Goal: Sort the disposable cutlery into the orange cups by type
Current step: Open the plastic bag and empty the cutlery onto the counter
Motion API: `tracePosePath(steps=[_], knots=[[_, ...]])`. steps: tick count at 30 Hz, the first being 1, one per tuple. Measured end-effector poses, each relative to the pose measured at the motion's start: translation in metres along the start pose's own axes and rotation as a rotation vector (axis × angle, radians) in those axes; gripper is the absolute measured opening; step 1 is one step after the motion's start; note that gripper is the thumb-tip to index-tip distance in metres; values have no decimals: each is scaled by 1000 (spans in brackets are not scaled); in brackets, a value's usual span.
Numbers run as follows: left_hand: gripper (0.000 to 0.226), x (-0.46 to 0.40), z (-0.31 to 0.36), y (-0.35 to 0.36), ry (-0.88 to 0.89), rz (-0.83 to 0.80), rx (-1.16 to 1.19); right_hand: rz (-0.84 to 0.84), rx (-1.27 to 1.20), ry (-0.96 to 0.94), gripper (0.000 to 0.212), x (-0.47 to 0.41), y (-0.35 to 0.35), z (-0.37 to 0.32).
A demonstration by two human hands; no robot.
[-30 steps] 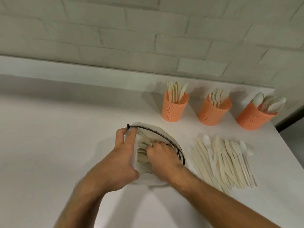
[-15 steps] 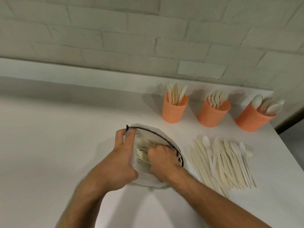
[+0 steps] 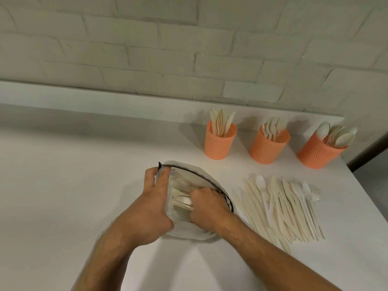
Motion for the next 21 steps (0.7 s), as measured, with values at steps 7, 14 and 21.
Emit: tracePosePath(steps=[7, 14, 21], knots=[[98, -3, -4, -3, -27, 27, 9, 206, -671, -270, 2, 16, -19, 11], [96, -8, 3, 2, -47, -12, 24, 360, -1069, -143, 17, 14, 12, 18], [100, -12, 5, 1, -33, 34, 18, 563, -1047, -231, 27, 30, -16, -6]])
Point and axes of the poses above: each hand's wrist, its own x-axis away from the middle knuckle, its own y-axis out of the palm, z = x × y, the point moved 1 cm from there along -x, towards the middle knuckle, and after that the axes turned 11 degrees about -y, right-handed, at the moved point
